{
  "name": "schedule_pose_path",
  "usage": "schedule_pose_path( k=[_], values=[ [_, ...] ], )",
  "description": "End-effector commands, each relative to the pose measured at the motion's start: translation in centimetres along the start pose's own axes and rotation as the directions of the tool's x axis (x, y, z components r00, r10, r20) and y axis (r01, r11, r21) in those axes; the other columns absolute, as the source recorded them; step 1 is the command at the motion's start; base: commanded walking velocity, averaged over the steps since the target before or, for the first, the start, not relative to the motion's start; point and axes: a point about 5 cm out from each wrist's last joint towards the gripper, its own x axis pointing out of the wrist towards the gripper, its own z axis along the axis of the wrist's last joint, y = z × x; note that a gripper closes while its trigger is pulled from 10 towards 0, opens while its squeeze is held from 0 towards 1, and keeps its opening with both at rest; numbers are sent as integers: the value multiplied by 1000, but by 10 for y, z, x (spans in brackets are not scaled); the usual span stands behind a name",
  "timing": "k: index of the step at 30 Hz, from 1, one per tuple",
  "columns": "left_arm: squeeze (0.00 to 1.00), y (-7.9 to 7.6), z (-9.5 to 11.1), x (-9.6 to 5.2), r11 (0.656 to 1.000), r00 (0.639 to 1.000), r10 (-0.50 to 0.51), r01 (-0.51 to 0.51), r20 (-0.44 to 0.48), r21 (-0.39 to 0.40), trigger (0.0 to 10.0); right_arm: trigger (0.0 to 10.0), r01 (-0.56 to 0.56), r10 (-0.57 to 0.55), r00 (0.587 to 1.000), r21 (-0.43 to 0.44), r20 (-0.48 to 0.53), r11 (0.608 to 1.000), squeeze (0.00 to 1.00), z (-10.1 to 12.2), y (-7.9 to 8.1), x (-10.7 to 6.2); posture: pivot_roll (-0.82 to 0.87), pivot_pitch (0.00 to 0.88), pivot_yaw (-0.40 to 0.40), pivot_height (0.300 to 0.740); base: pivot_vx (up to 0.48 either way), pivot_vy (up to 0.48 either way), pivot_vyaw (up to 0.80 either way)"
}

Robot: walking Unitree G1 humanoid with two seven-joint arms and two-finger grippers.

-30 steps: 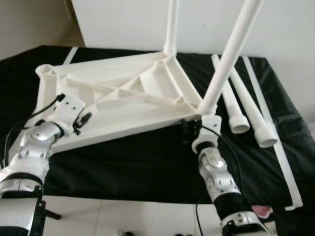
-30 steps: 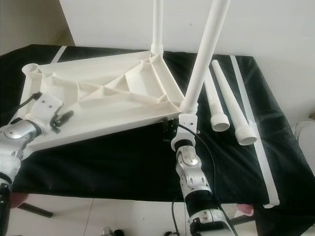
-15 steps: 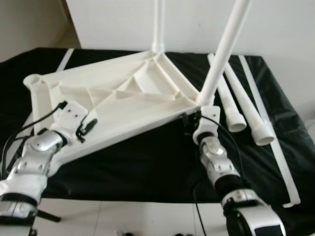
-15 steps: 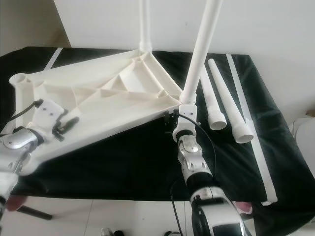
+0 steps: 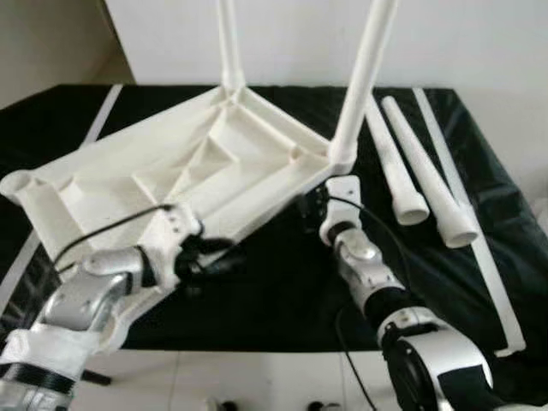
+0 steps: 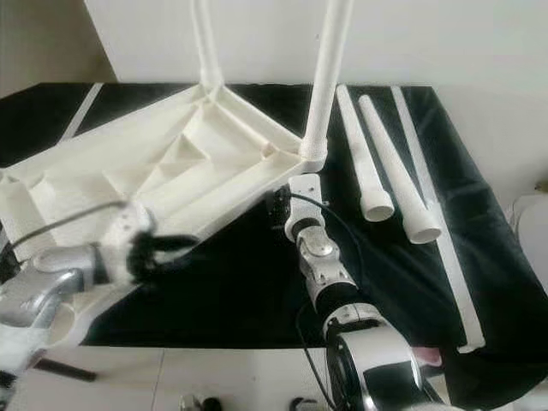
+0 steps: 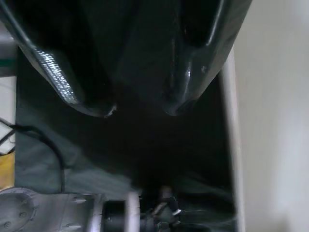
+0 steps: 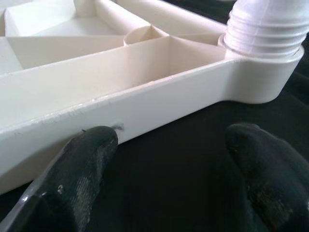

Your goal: Building children table

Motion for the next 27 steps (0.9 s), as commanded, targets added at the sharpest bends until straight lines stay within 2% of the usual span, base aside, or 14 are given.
schedule_pose_path(
  k=[1,2,3,4,6,10,15,17,18,19,20,23,26,27],
  values=[
    [0,21,1,-15,985,985,170,-169,-20,39,10000,10000,51,-51,998,1,47,999,0,1,-12,-4,-30,154,14,740,0,0,0],
    [0,21,1,-15,985,985,170,-169,-20,39,10000,10000,51,-51,998,1,47,999,0,1,-12,-4,-30,154,14,740,0,0,0],
    [0,32,4,-22,969,970,243,-242,-17,42,10000,10000,76,-75,995,-5,68,997,0,1,-20,-8,-29,155,11,740,0,0,0],
    [0,56,12,-46,909,912,409,-407,-6,87,10000,10000,118,-117,987,-3,111,993,0,-3,-38,-22,-37,167,9,740,0,0,0],
    [0,56,12,-46,909,912,409,-407,-6,87,10000,10000,118,-117,987,-3,111,993,0,-3,-38,-22,-37,167,9,740,0,0,0],
    [0,68,19,-68,859,864,503,-500,-8,108,10000,10000,142,-138,979,-17,151,990,0,-6,-50,-41,-47,177,18,740,0,0,0],
    [0,71,8,-69,849,847,526,-517,-79,106,10000,10000,143,-143,976,12,166,990,0,-10,-49,-59,-51,190,22,740,0,0,0],
    [0,75,0,-63,824,817,566,-555,-109,118,10000,10000,132,-133,974,17,185,991,0,-9,-42,-68,-51,193,20,740,0,0,0],
    [0,75,0,-63,824,817,566,-555,-109,118,10000,10000,132,-133,974,17,185,991,0,-9,-42,-68,-51,193,20,740,0,0,0],
    [0,81,-3,-60,797,789,604,-598,-111,86,10000,10000,124,-126,975,23,185,992,0,-10,-37,-74,-57,198,19,740,0,0,0],
    [1000,86,-3,-58,770,764,638,-637,-98,42,10000,10000,111,-114,976,27,185,993,0,-10,-32,-79,-59,199,18,740,0,0,0],
    [1000,92,-2,-57,744,740,666,-668,-87,9,10000,10000,96,-101,978,35,180,995,0,-11,-26,-87,-65,199,20,740,0,0,0],
    [1000,92,-2,-57,744,740,666,-668,-87,9,10000,10000,96,-101,978,35,180,995,0,-11,-26,-87,-65,199,20,740,0,0,0],
    [0,95,1,-59,739,734,674,-672,-91,50,0,10000,96,-102,980,43,170,995,0,-11,-24,-94,-68,201,25,740,0,0,0]
  ],
)
